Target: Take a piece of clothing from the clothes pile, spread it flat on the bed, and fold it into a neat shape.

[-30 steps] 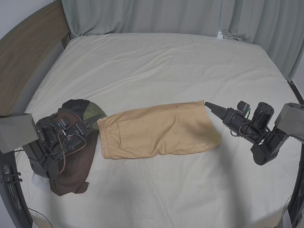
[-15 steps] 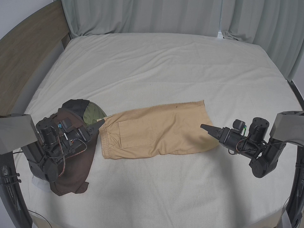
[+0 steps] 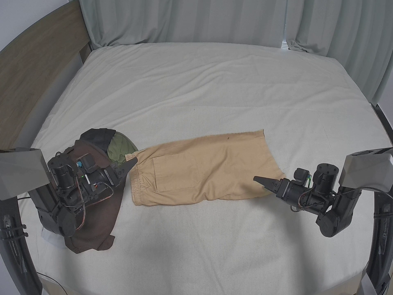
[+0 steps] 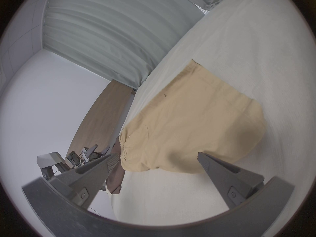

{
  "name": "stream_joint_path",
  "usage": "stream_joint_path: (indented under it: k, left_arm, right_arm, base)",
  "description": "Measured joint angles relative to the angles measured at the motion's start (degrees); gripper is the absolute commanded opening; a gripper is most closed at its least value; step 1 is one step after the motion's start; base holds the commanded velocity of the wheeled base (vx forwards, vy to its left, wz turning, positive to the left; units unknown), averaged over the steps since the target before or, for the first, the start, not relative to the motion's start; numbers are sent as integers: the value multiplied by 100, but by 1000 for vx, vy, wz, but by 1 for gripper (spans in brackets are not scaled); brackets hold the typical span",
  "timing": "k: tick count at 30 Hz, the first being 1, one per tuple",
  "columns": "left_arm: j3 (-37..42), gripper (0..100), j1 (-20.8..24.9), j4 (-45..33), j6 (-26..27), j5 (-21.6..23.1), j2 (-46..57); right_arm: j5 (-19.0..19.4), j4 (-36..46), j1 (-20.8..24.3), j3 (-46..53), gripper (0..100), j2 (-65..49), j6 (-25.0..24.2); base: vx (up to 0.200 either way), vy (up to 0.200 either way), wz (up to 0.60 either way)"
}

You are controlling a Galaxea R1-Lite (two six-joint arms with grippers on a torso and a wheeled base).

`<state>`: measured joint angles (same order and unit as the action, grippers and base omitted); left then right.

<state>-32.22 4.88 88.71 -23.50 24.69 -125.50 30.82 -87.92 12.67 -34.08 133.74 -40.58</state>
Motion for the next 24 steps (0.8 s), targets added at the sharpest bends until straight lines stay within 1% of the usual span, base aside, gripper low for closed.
stream_joint_path:
  k: [9, 21, 24]
  left_arm:
    - [0, 100, -6, -4, -11, 7, -13]
    - [-27, 100, -28, 0, -26, 7, -73]
    - [-38, 100, -30, 2, -28, 5, -82]
  right_arm:
    - [9, 26, 9, 88, 100, 252, 32]
    - [2, 0, 41, -34, 100, 641, 27]
    - [-134, -18, 61, -127, 100, 722, 7]
  base:
    - [0, 0, 0]
    - [0, 0, 0]
    - [0, 0, 0]
